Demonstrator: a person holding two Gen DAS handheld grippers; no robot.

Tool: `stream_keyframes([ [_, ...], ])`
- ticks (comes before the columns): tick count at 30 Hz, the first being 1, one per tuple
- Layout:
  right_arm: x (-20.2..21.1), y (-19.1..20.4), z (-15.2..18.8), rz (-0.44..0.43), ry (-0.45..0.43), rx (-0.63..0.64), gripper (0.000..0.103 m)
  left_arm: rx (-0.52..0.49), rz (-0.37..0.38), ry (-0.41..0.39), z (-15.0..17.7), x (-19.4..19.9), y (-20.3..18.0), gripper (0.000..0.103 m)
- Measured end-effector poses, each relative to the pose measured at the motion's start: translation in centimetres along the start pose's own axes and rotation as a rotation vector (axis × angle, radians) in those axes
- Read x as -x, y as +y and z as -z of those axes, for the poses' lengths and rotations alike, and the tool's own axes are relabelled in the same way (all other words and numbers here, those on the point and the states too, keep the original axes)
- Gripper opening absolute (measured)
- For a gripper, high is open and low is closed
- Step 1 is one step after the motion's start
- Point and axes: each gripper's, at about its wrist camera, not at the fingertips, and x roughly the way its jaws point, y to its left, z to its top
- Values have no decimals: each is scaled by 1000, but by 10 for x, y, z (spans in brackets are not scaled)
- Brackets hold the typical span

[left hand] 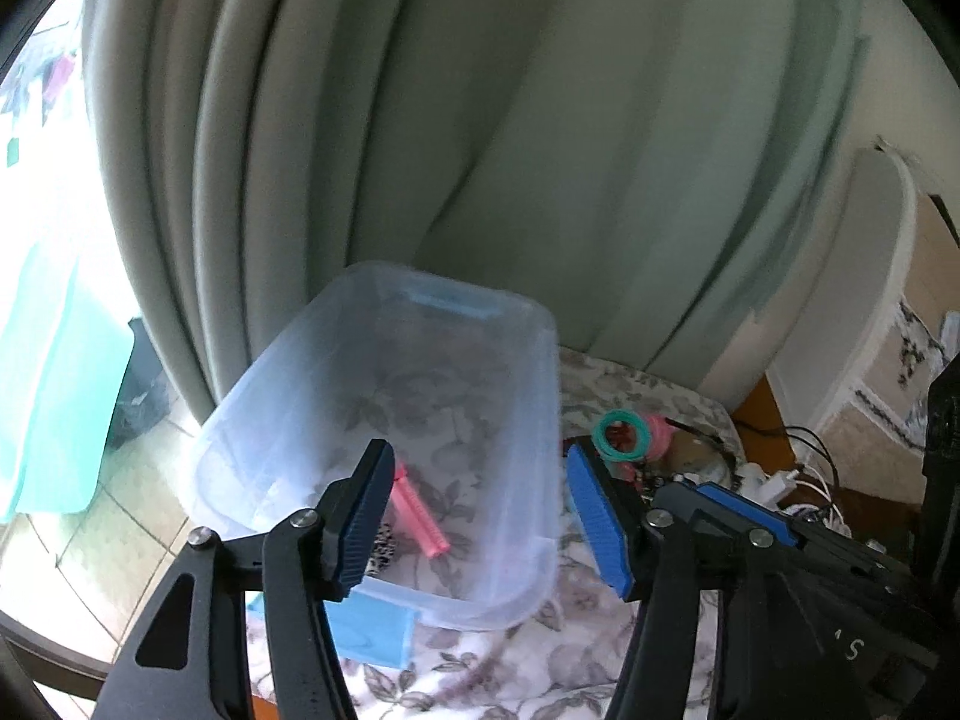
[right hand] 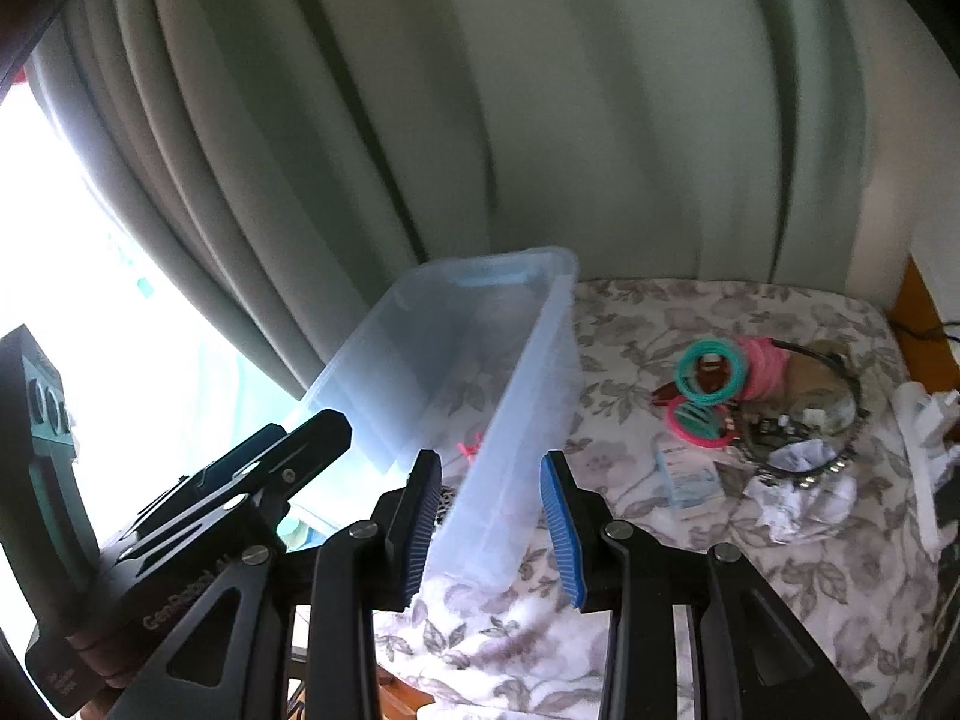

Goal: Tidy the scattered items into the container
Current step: 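Withdraw both grippers from the box and move toward the black headband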

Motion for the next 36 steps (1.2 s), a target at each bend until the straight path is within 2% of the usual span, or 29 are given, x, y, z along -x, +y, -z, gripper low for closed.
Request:
stream_keyframes([
  [6,19,-43,6,33,-32,-84,38,-72,30,31,6,-4,-37,62],
  [15,35,-123,15,116,-59,-244,38,-170,73,108,19,-33,-87,62],
  [27,15,-205,33,193,-7,-395,38,-231,91,232,39,-100,-128,62],
  [33,-2,-235,41,222,32,-447,38,-281,126,271,47,-131,-153,62],
  [36,-8,-248,46,234,50,-472,38,-337,165,288,53,-145,-172,62],
])
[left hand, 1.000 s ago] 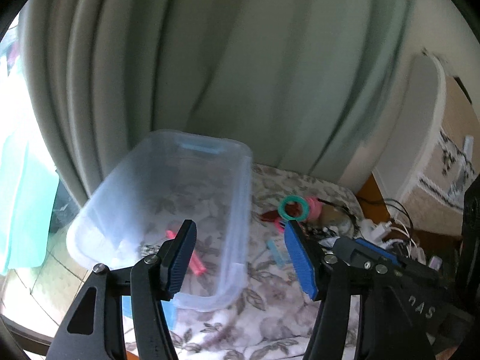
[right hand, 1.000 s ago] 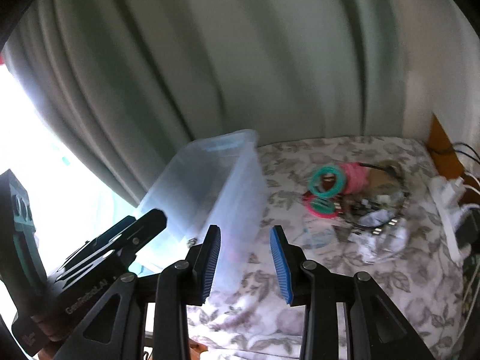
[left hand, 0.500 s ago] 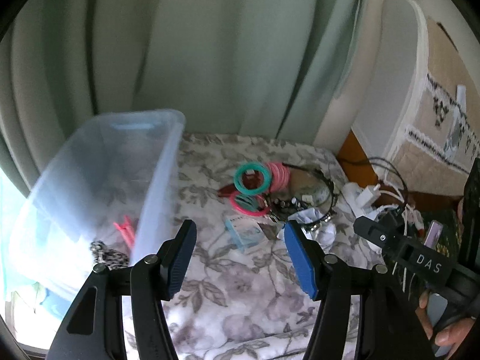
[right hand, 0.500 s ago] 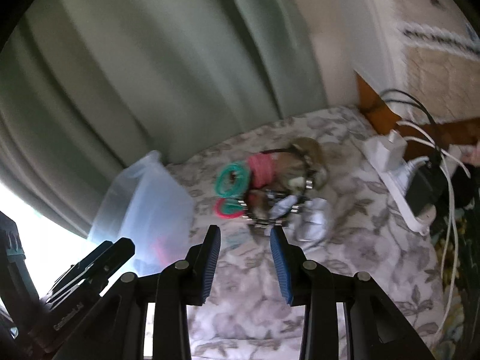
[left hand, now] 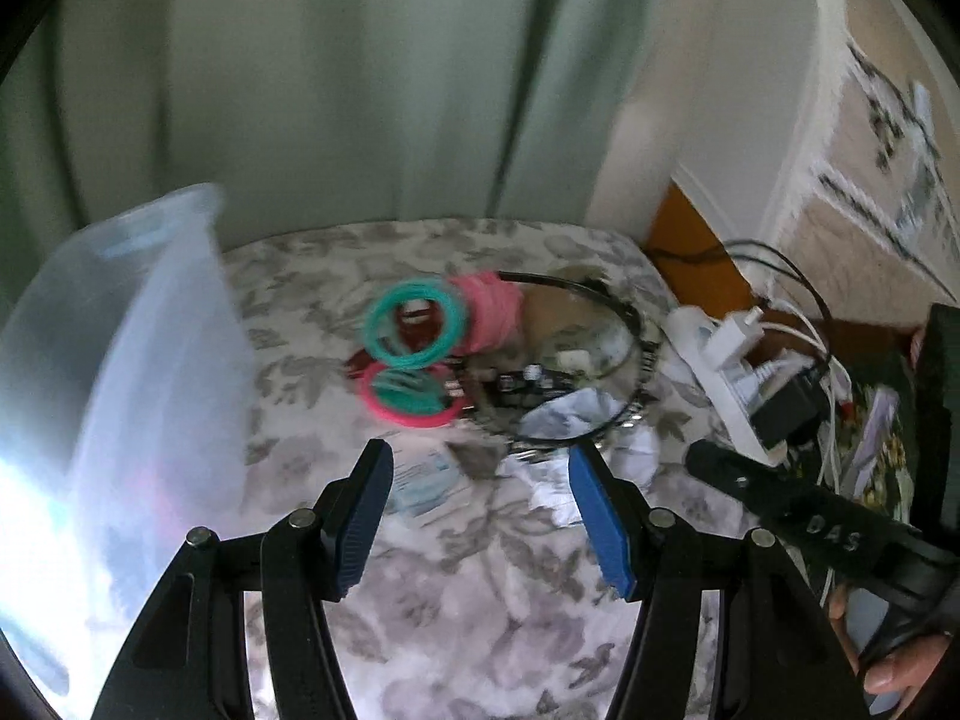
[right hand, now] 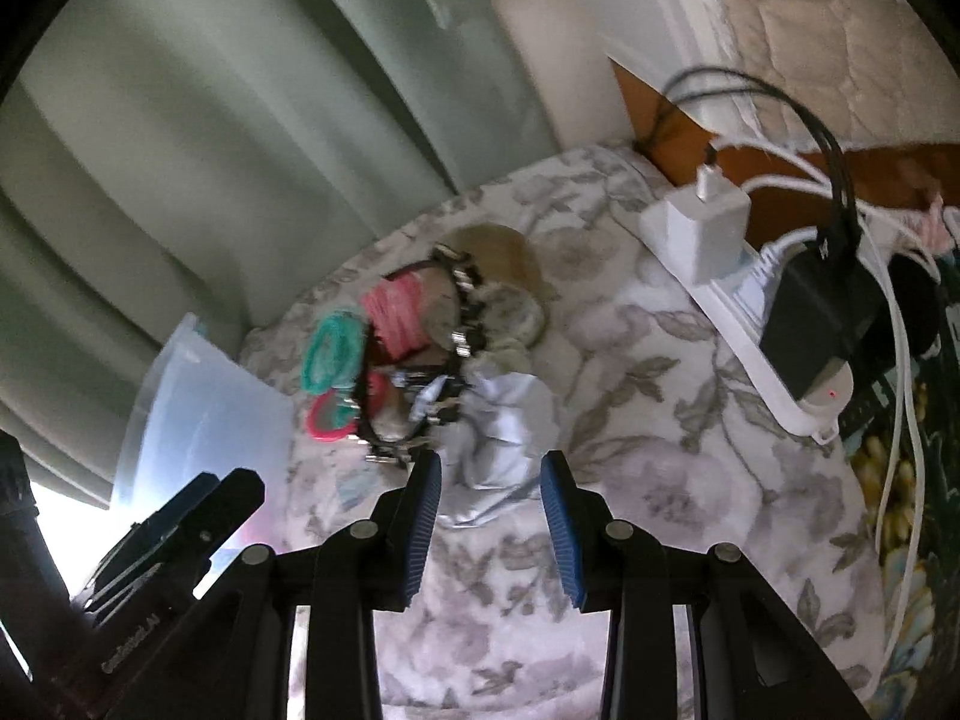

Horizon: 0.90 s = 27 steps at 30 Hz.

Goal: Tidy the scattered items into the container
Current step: 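Withdraw both grippers from the box and move toward the black headband, then grasp the black beaded headband with the left gripper while the right gripper grasps crumpled paper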

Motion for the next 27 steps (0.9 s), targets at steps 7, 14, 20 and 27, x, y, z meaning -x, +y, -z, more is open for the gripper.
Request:
stream_keyframes([
  [7,-15,-25,0,26,35,-49,38,-126,83,24,-11,-34,-38,62],
  [14,-20,-53,-1,50,52,-111,38,-228,69,29,-15,-66,-61,62],
  [20,-26,-66,0,53,70,-135,38,-264,72,47,-18,-86,-69,61],
  [27,-32,-66,-2,47,79,-137,38,-244,117,43,-23,-93,-69,24],
])
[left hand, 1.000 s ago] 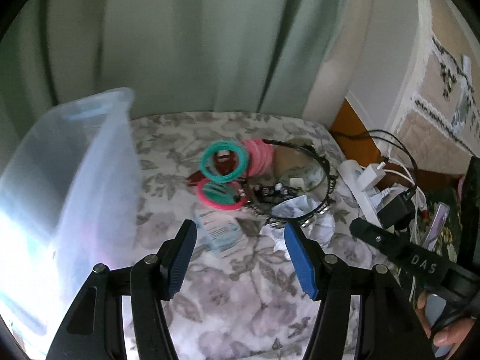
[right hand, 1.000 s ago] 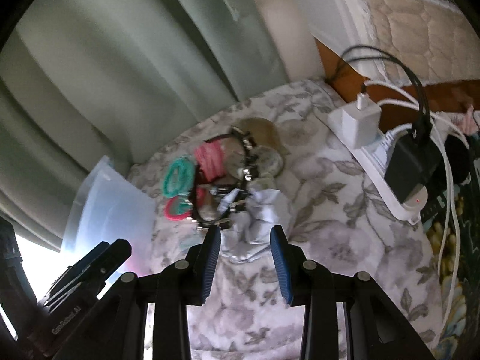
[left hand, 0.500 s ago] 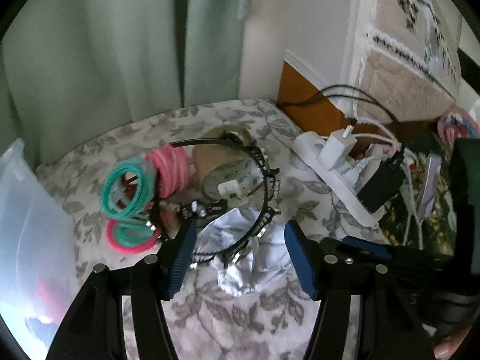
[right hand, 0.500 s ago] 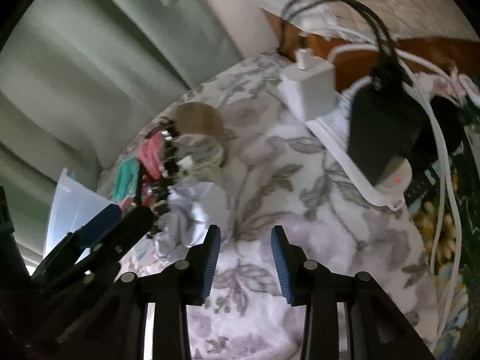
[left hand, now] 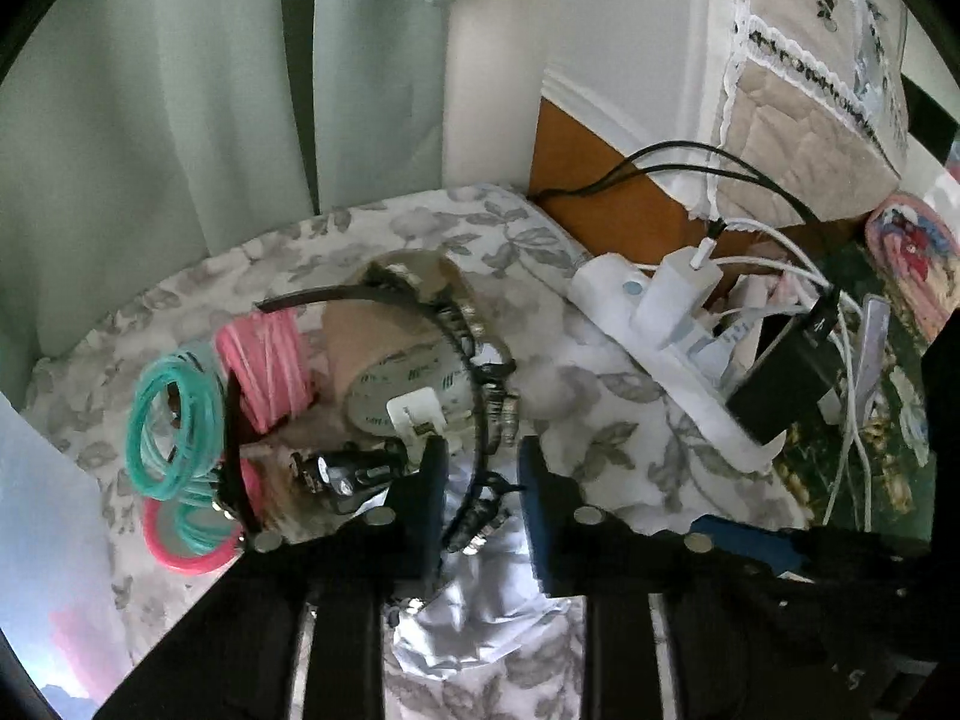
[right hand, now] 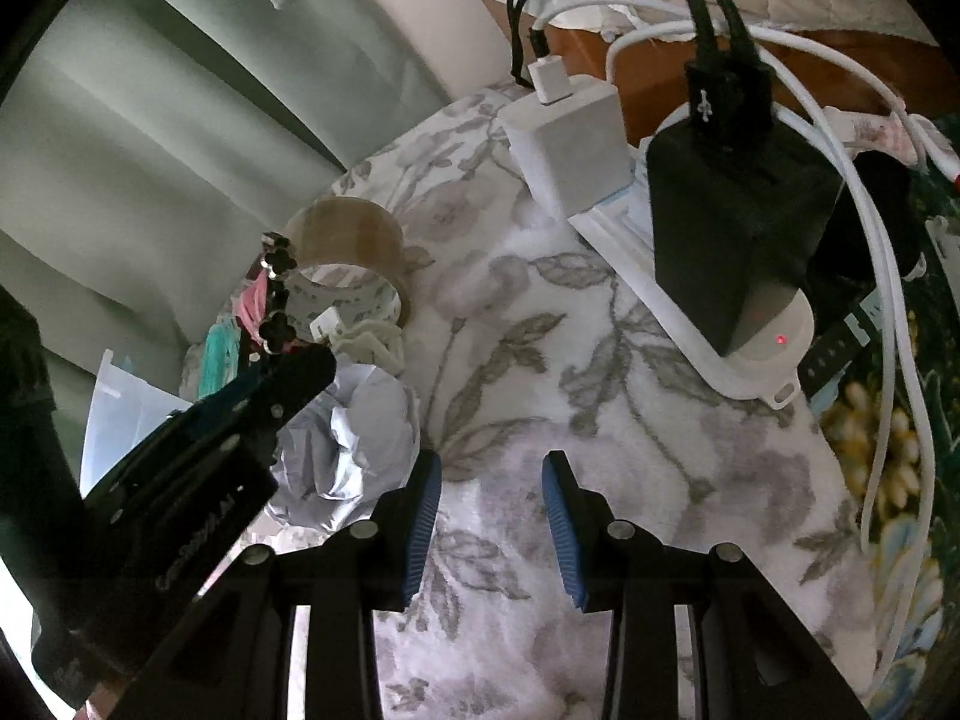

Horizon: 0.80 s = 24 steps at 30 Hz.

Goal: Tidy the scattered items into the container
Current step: 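Grasp the black beaded headband with the left gripper while the right gripper grasps crumpled paper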

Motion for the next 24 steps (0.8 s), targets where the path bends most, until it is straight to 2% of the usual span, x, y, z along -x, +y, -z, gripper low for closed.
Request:
stream_keyframes([
  [7,-4,13,-1,-37,8,32,38,46,15,-120,-6,34,19,19],
  [8,-5,17,-1,-50,11,40,40,56,14,-136,-7,39,23,18],
  [11,-10,25,0,-65,14,60,55,99,-4,-188,-10,58,40,16],
  [13,-15,28,1,-66,24,65,56,134,-12,-210,-10,66,52,15],
  [17,-34,27,3,-72,71,35,56,194,-22,-228,-7,72,72,13],
  [24,-48,38,3,-136,80,7,55,275,-43,-222,1,72,99,12],
])
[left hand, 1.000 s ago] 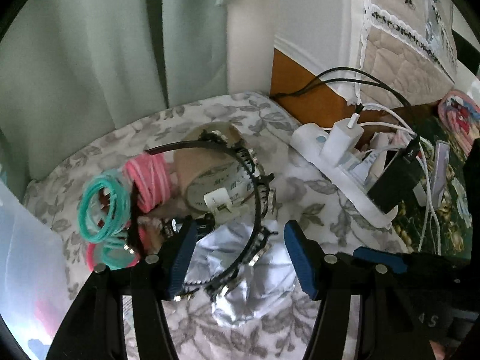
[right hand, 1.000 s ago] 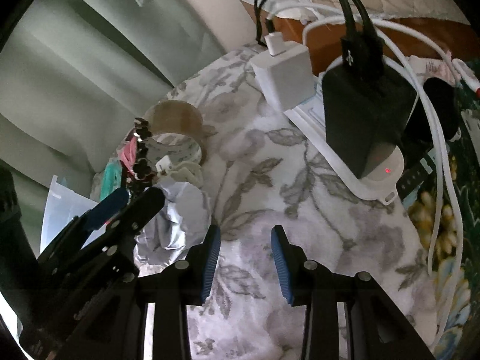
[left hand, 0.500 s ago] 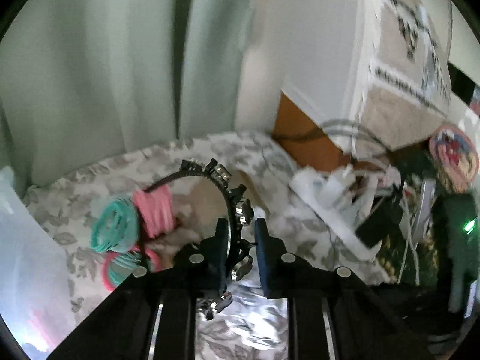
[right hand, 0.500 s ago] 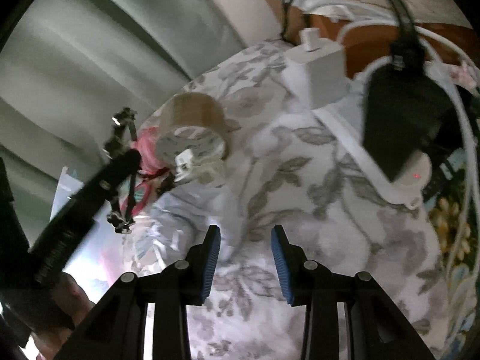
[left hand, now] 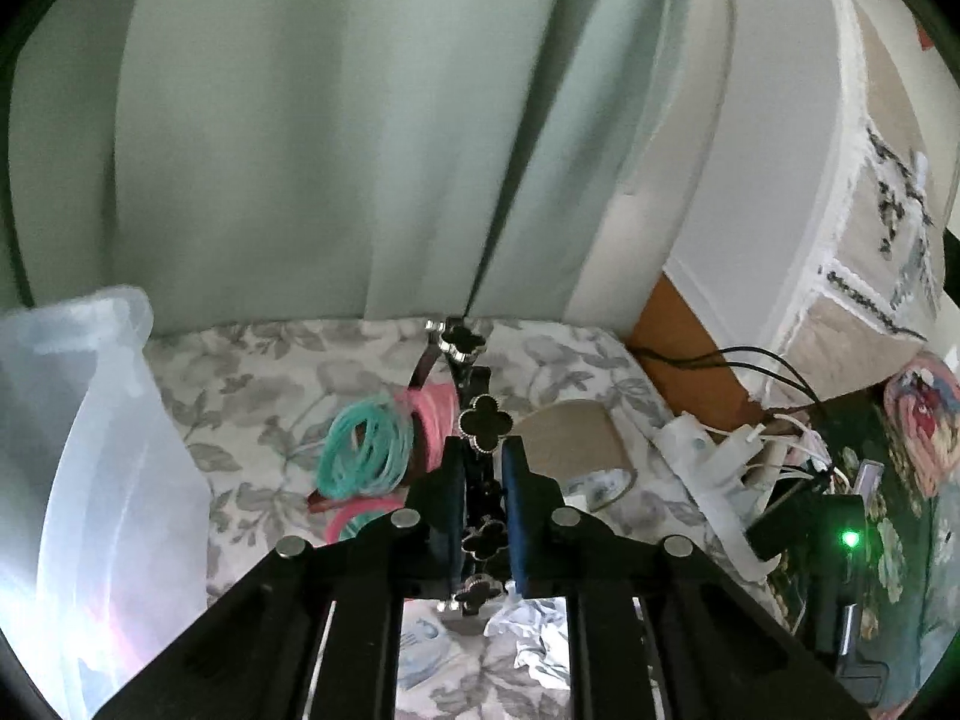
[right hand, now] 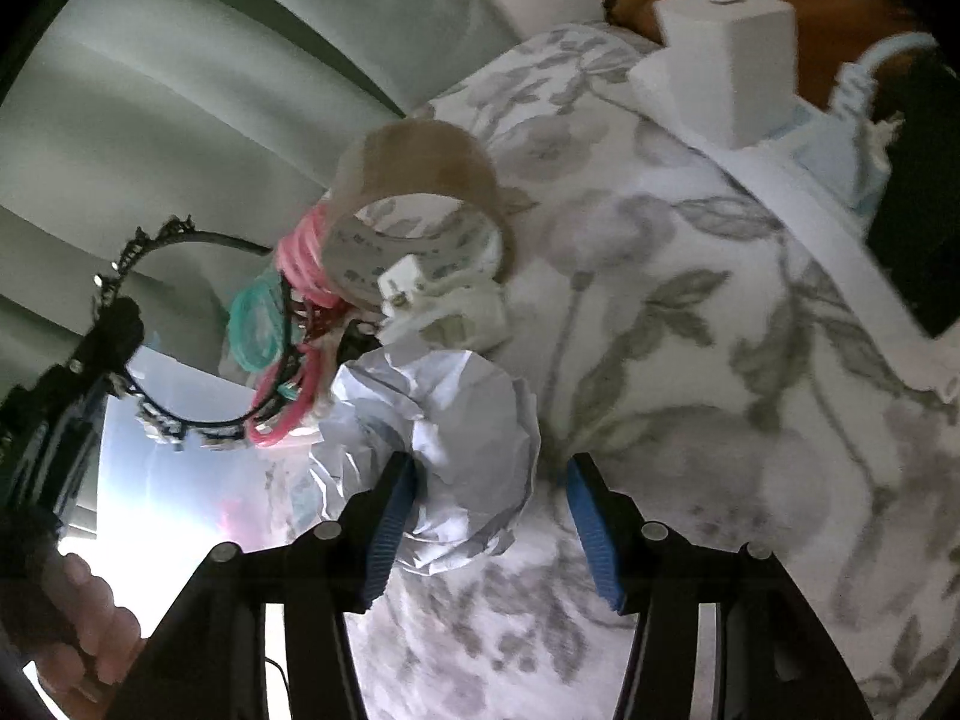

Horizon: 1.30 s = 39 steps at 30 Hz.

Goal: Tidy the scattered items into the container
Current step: 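Lift the headband and crumpled paper and carry both over the clear box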

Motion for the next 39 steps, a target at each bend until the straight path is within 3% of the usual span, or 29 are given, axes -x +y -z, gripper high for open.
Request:
stream_keyframes([
  [1,-2,2,0,-8,0,-2,55,14,0,3,1,0,4,11],
  [3,-1,6,1,-25,-9,-4,40,23,-2,2,1,3,7,11],
  [10,19,14,7,-39,-55,8,35,32,-11,-24,1,22,7,10],
  [28,118,58,37,-113,-207,98,35,48,-17,-136,6,132,-12,9],
  [39,166,105,68,-140,-281,209,35,104,-39,-232,18,203,3,9],
])
